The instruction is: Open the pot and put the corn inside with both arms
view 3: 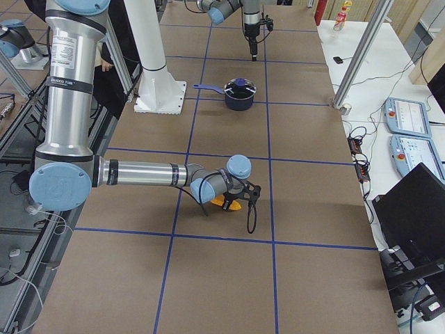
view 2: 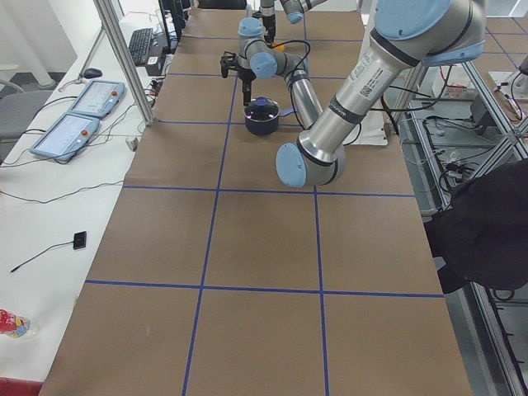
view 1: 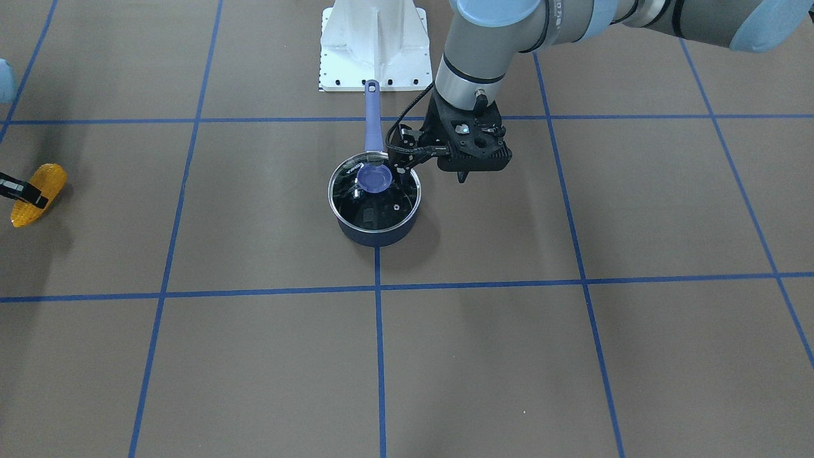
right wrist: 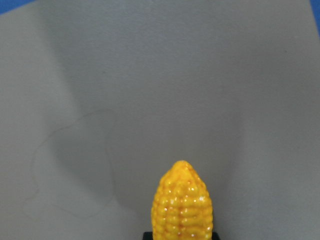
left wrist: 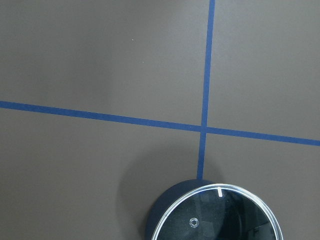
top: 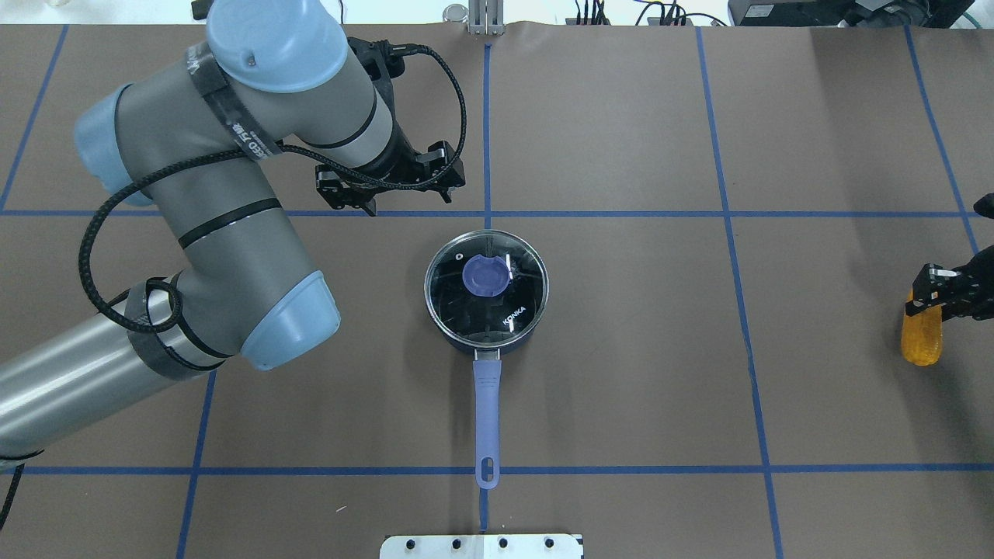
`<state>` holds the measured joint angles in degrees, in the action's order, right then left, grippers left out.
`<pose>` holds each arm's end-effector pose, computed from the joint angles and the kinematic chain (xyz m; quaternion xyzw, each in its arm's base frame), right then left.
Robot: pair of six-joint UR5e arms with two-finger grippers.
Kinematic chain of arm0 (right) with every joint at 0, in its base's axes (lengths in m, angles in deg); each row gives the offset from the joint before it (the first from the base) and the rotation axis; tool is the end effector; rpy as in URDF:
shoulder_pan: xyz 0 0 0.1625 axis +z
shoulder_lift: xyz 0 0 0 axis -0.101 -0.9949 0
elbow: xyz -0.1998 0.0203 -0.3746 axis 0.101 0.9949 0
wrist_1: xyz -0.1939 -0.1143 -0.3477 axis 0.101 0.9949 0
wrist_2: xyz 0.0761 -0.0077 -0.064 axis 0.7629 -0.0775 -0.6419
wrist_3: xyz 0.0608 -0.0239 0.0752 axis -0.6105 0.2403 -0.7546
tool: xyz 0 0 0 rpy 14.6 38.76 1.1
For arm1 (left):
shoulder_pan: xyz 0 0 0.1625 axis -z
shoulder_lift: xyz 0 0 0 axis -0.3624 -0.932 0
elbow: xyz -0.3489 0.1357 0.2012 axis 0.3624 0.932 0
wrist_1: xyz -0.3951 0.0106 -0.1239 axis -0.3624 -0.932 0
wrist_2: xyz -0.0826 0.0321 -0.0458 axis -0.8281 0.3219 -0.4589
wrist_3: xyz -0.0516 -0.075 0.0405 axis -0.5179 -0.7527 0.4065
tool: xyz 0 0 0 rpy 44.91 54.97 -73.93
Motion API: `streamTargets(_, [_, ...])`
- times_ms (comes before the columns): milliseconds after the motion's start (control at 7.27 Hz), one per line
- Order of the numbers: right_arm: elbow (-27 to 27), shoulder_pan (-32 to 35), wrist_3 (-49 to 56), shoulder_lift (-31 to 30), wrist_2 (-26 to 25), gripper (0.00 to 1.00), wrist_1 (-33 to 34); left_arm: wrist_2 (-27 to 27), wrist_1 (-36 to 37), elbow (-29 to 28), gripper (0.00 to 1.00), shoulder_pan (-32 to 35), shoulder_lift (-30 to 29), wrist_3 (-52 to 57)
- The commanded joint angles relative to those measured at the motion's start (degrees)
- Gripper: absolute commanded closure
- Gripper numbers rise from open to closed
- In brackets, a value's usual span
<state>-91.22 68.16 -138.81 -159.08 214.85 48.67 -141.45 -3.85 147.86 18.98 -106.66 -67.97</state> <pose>-0.1560 -0.4332 0.6458 -0.1036 -0.4068 0.1323 0.8979 0.4383 -0.4918 0.1175 0.0404 0.4602 -0.0798 0.8833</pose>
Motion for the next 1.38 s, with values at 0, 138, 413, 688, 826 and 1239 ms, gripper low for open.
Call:
streamTargets(0, [-1.12, 1.52, -0.04, 3.12, 1.07, 0.70, 2.38, 0.05, -0.57, -4.57, 0.02, -0.24, -3.06, -0.28])
streamTargets(138, [-1.56, 2.93, -0.04, 6.45, 2.12, 0.70, 6.23, 0.05, -0.57, -4.95, 0.02, -1.46, -3.43, -0.28])
streamTargets(413, [-1.82, 4.78, -0.04, 11.91, 3.09, 0.69, 10.56, 4.33, -0.65, -5.30, 0.02, -6.54, -4.75, -0.72])
streamTargets(688, [-1.74, 6.01, -0.04, 15.09, 2.84, 0.64, 11.28, 5.93, -1.09, -6.61, 0.02, -8.84, -4.93, -1.16])
streamTargets(826, [-1.65, 6.28, -0.04, 15.97, 2.83, 0.63, 12.06, 5.94, -2.49, -8.01, 0.02, -9.37, -5.53, -1.08])
streamTargets(1239, [-1.91, 7.95, 0.05, 17.03, 2.75, 0.63, 12.24, 6.02, -5.65, -11.44, 0.02, -9.38, -5.72, -0.90])
